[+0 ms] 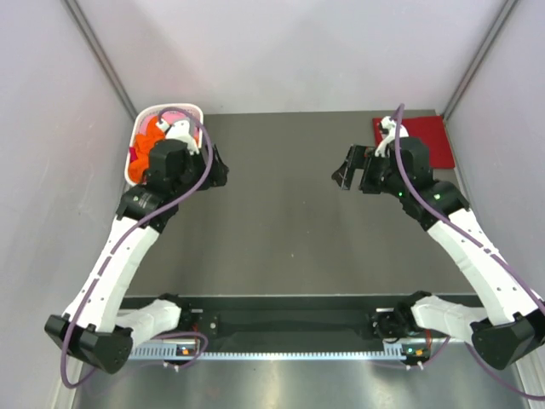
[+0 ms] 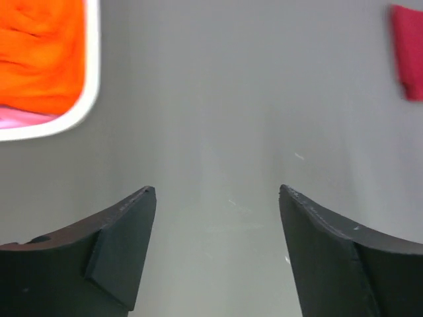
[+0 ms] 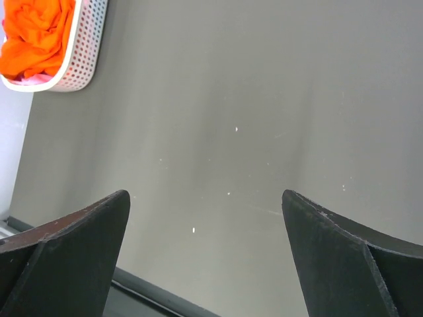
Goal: Fold and stack the t-shirts
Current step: Grab the tshirt from the pile
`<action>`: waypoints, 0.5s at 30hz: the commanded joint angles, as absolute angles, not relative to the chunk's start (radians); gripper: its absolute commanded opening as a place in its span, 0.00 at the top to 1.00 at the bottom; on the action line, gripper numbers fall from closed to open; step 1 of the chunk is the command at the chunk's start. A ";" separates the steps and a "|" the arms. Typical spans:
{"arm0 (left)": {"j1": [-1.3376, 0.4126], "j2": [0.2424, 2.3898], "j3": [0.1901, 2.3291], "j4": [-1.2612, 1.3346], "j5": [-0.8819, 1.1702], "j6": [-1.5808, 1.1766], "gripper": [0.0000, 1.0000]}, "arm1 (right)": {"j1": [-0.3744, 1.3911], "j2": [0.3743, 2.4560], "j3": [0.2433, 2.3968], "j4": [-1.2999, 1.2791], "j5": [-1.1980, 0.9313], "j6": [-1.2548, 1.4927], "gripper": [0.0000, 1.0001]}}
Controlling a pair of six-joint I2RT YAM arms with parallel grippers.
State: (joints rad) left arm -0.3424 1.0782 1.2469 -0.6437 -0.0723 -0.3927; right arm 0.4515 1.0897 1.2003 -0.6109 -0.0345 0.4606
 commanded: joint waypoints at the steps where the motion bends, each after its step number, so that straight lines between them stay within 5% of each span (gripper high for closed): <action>1: -0.330 1.170 1.259 -0.546 -0.268 -0.382 0.21 | 0.465 1.072 1.210 -0.531 -0.034 0.482 0.00; 8: -0.079 1.466 1.512 -0.637 -0.411 -0.321 0.26 | 0.466 1.063 1.207 -0.489 -0.107 0.450 0.00; 15: 0.139 1.701 1.578 -0.563 -0.226 -0.371 0.28 | 0.465 1.068 1.161 -0.370 -0.207 0.477 0.00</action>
State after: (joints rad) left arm 0.1238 1.6203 1.5032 -0.6064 -0.2916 -0.3553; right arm 0.4515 1.0847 1.1812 -0.4839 -0.1417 0.4656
